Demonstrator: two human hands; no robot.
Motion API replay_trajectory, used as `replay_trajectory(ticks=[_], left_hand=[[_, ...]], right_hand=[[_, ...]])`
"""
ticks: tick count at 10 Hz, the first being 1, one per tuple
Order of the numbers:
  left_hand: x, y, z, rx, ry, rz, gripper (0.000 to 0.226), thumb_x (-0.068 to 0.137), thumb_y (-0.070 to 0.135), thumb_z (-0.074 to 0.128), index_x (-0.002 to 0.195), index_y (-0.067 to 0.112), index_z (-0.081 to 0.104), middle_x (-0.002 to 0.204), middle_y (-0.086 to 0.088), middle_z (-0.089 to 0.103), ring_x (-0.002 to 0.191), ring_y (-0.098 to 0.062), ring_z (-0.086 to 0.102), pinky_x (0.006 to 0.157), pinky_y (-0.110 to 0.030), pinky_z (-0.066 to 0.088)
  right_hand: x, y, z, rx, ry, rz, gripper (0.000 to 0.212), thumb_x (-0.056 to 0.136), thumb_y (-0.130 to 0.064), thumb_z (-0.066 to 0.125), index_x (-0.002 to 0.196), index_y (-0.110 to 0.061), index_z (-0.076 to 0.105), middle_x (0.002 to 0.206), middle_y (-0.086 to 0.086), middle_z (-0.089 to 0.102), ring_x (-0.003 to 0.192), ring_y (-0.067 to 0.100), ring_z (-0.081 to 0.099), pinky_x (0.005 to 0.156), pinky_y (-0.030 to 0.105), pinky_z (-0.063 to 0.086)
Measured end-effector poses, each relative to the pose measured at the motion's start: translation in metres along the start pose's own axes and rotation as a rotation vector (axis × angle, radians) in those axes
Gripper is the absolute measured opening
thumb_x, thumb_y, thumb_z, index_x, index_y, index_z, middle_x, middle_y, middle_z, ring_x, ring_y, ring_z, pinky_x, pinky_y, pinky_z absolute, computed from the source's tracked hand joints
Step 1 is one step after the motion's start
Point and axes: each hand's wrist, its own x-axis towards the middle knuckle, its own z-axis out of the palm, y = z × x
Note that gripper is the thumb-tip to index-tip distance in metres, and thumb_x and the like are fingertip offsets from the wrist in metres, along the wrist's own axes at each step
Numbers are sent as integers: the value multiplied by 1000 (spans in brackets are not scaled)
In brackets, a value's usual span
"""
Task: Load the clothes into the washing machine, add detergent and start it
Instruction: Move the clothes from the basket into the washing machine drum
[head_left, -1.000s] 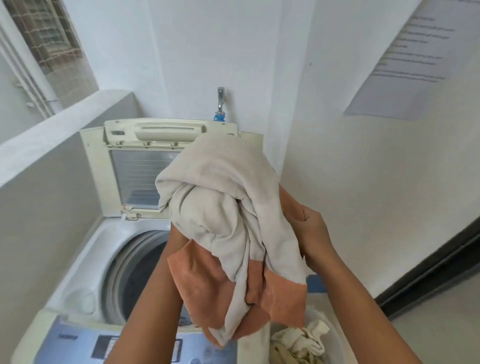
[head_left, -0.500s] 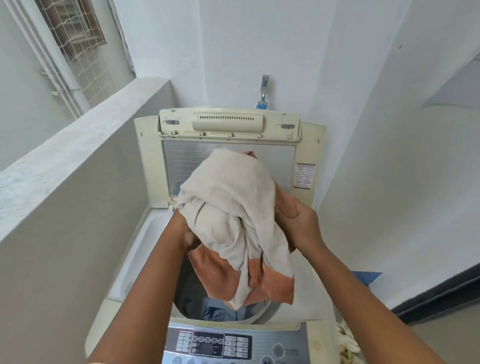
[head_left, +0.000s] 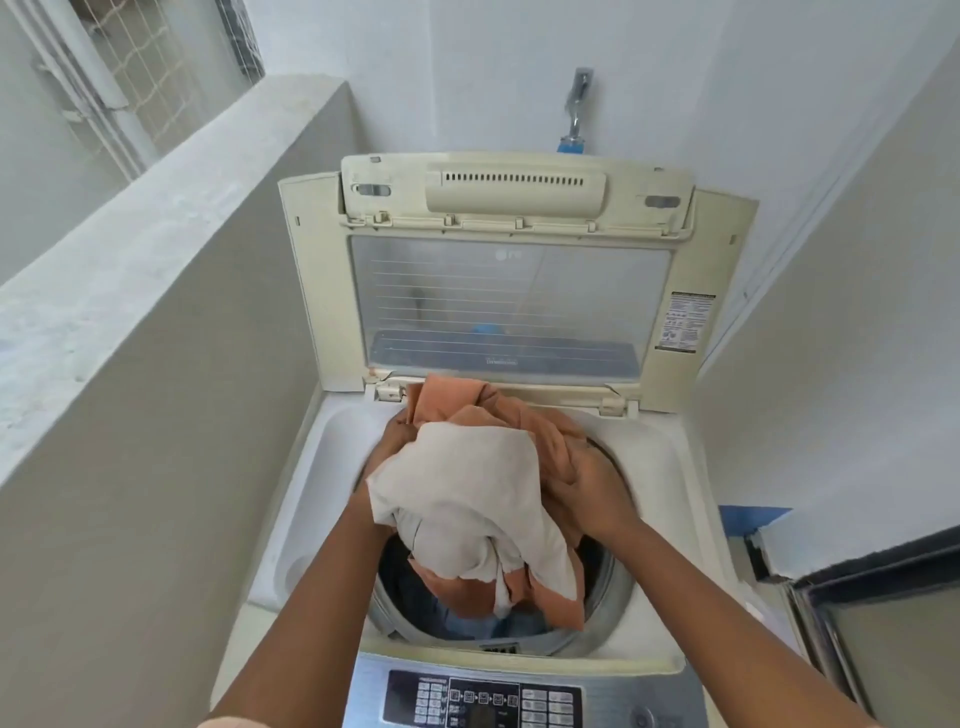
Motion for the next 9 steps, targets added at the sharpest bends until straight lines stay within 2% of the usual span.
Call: replay_trajectory(ticks=[1,2,3,4,5,6,7,8,9], left_hand=[[22,-13,7,-7,-144,-13,38,103,0,35,140,-3,40,149,-22,40,120,-33,51,91,-35,51],[13,-23,1,-20,-178,-17,25,103,7,41,123,2,54,134,-17,54,115,-33,55,98,-37,46],[-6,-29,-5,-132,-443,205,31,95,31,56,122,16,53,124,-5,59,104,-26,56,89,-39,48],[14,-26,11,-1,-619,136,68,74,45,68,133,17,46,118,3,56,117,-24,50,98,-28,46],[23,-24,24,-1,-625,117,40,97,44,51,119,11,61,96,-8,71,96,-27,64,78,-31,53],[25,-22,33,71,-535,174,29,102,42,42,116,19,52,84,-5,63,79,-21,60,76,-36,52],[28,-27,41,105,-537,151,42,101,39,45,117,3,62,93,-14,71,91,-31,66,96,-46,52],[35,-40,50,130,-564,133,36,98,39,50,112,11,67,100,-14,72,97,-31,66,94,-44,53],[34,-52,57,176,-539,138,28,96,41,52,109,18,62,105,-8,67,100,-25,59,101,-45,46]], right_hand=[[3,17,14,-55,-66,89,68,80,-54,69,135,-17,52,124,-2,62,108,17,60,93,30,49],[7,42,29,-224,-136,207,70,83,-58,60,141,-27,38,113,8,66,91,21,63,77,31,50],[4,56,40,-270,-144,288,69,88,-51,60,146,-26,32,114,10,65,94,25,64,80,32,51],[4,61,46,-225,-93,377,60,92,-41,61,144,-22,38,123,9,64,107,29,63,84,29,46],[6,68,49,-294,-96,483,55,88,-38,62,136,-16,45,128,12,59,112,32,60,89,34,48],[8,68,50,-373,-193,538,41,88,-21,58,126,-8,49,126,19,53,108,34,58,88,36,49],[12,67,53,-396,-247,520,43,89,-20,62,129,-11,51,128,17,49,110,32,57,90,31,46],[10,65,55,-385,-290,509,43,90,-23,64,129,-12,52,131,15,46,113,31,56,92,29,44],[5,65,52,-366,-311,500,44,91,-29,64,130,-13,51,133,14,45,116,30,55,95,29,43]])
